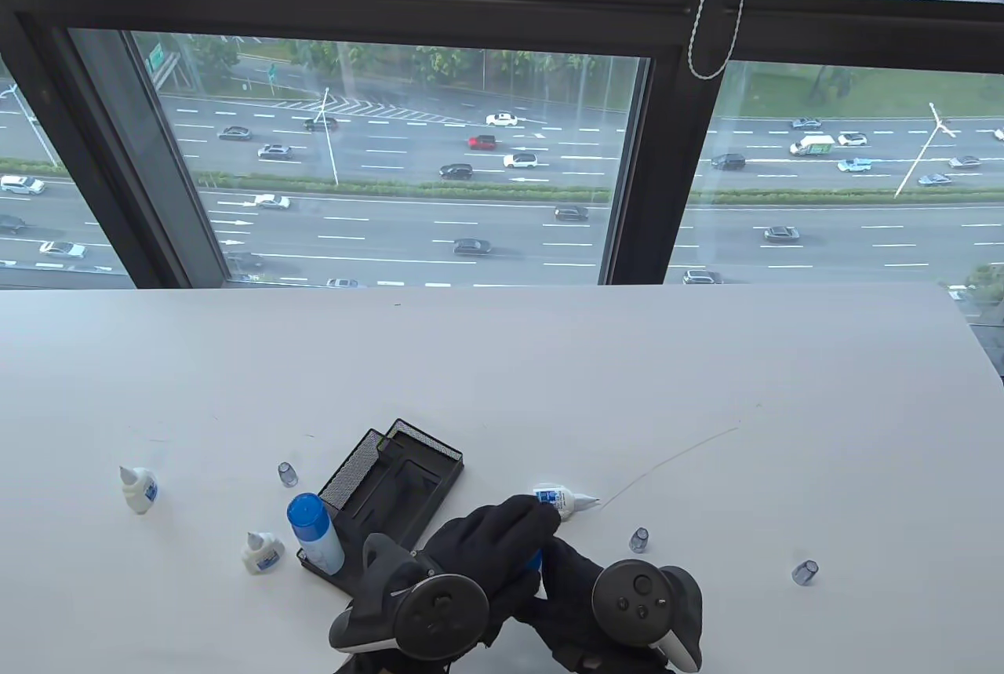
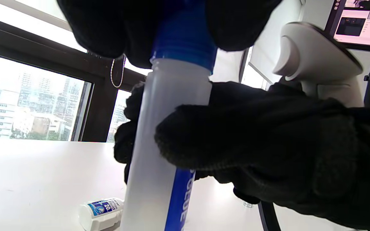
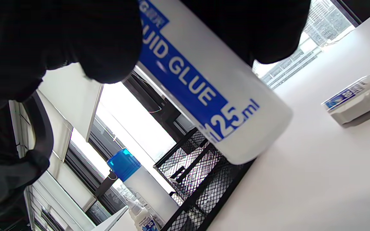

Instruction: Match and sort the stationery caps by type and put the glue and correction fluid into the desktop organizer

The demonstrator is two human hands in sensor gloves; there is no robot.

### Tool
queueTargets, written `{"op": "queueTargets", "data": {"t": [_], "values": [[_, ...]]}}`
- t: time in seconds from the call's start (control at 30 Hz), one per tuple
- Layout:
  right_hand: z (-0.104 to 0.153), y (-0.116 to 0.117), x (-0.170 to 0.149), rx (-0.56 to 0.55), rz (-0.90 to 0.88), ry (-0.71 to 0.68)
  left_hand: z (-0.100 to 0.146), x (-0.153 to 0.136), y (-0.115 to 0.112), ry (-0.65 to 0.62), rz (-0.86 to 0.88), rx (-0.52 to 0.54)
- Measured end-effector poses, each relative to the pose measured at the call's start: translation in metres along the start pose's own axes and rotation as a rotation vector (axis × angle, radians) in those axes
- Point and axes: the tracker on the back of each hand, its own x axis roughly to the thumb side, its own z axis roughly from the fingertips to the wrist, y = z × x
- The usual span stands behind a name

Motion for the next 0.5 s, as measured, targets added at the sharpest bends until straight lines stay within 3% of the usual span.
{"op": "queueTargets", "data": {"t": [0.13, 0.2, 0.23, 0.4, 0.5], "values": [[0.001, 0.0, 0.002, -0.01, -0.001, -0.009, 0.003, -0.001, -0.008, 0.143, -0.071, 0.204], [0.001, 0.0, 0.002, -0.009, 0.003, -0.011, 0.003, 0.0, -0.008, 0.145, -0.119, 0.228], [0.001, 0.0, 0.002, -0.009, 0.0, -0.01, 0.003, 0.002, -0.007, 0.14, -0.107, 0.22], [0.0, 0.0, 0.0, -0.003, 0.046, -0.011, -0.001, 0.01, -0.005, 0.019, -0.101, -0.033], [0.0, 0.0, 0.001, 0.001, 0.012, -0.013, 0.002, 0.01, -0.006, 0.078, -0.176, 0.103]]}}
